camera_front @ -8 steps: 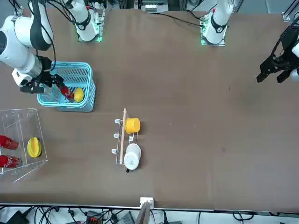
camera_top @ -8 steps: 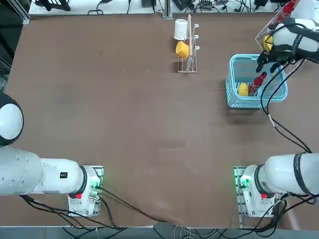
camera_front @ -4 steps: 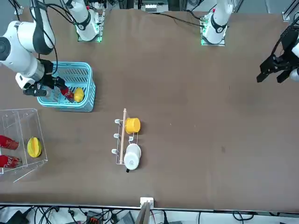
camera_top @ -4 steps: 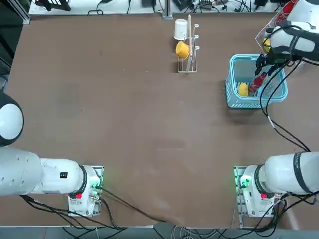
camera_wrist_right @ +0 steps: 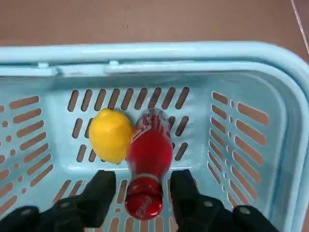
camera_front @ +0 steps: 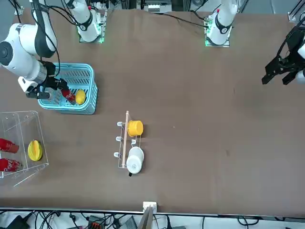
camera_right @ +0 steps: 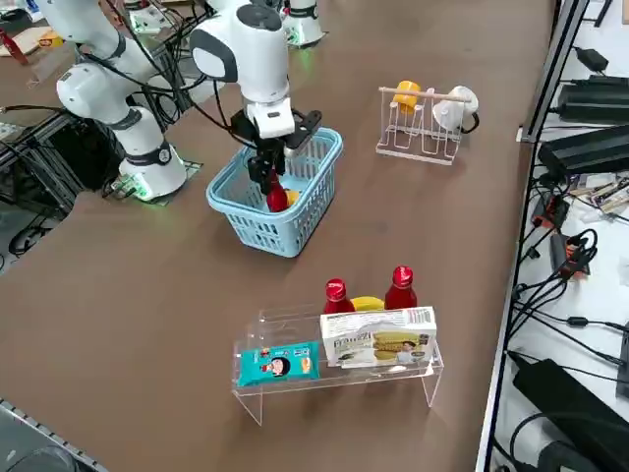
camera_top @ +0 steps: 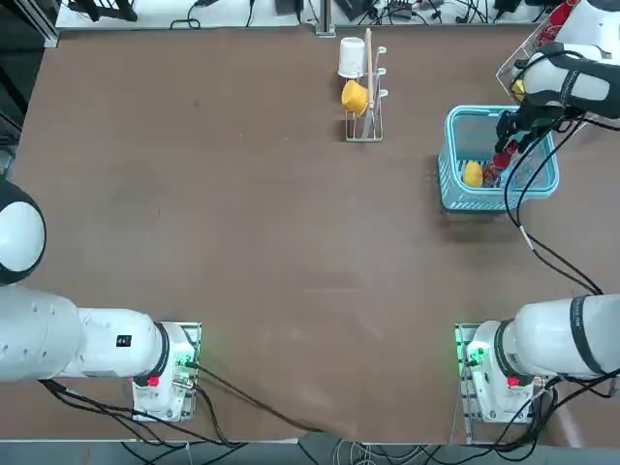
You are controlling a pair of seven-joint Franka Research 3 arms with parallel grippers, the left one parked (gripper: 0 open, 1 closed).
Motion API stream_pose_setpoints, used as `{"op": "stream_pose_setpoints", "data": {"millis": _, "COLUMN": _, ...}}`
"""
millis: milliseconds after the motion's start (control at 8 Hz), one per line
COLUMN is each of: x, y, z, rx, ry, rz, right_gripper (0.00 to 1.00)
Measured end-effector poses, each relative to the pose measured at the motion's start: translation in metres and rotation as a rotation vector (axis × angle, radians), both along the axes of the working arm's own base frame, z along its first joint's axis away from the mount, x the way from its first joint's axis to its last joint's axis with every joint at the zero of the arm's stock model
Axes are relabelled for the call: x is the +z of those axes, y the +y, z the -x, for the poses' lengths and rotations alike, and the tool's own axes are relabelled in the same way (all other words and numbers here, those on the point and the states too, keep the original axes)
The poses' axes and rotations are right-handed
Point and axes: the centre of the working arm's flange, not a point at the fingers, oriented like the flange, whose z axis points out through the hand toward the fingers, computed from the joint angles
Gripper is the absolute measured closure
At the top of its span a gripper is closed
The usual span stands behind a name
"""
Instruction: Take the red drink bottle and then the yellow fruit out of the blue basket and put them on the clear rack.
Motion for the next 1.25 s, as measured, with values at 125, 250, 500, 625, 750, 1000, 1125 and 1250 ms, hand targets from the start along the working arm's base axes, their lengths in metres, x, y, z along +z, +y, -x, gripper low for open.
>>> {"op": "stream_pose_setpoints", "data": {"millis": 125, "x": -0.0001, "y": 0.0000, "z": 0.0002, "rx": 0.000, "ry": 0.001, "rz": 0.000, "right_gripper": 0.34}}
{"op": "stream_pose_setpoints", "data": {"millis": 250, "x": 0.0000, "y": 0.0000, "z": 0.0001, "rx": 0.000, "ry": 0.001, "rz": 0.000, "right_gripper": 0.44}}
{"op": "stream_pose_setpoints", "data": {"millis": 500, "x": 0.0014, "y": 0.0002, "z": -0.0010, "rx": 0.001, "ry": -0.002, "rz": 0.000, "right_gripper": 0.47}}
{"op": "stream_pose_setpoints", "data": {"millis": 625, "x": 0.0018, "y": 0.0002, "z": -0.0013, "rx": 0.001, "ry": -0.003, "rz": 0.000, "right_gripper": 0.47}}
{"op": "stream_pose_setpoints", "data": {"millis": 750, "x": 0.0018, "y": 0.0003, "z": -0.0013, "rx": 0.001, "ry": -0.003, "rz": 0.000, "right_gripper": 0.47}}
{"op": "stream_pose_setpoints", "data": {"millis": 1000, "x": 0.0016, "y": 0.0002, "z": -0.0013, "rx": 0.001, "ry": -0.003, "rz": 0.000, "right_gripper": 0.52}}
{"op": "stream_pose_setpoints", "data": {"millis": 1125, "x": 0.0015, "y": -0.0001, "z": -0.0013, "rx": 0.001, "ry": -0.003, "rz": 0.002, "right_gripper": 0.63}}
{"op": "stream_pose_setpoints", "data": {"millis": 1250, "x": 0.0019, "y": -0.0004, "z": -0.0015, "rx": 0.001, "ry": -0.003, "rz": 0.002, "right_gripper": 0.63}}
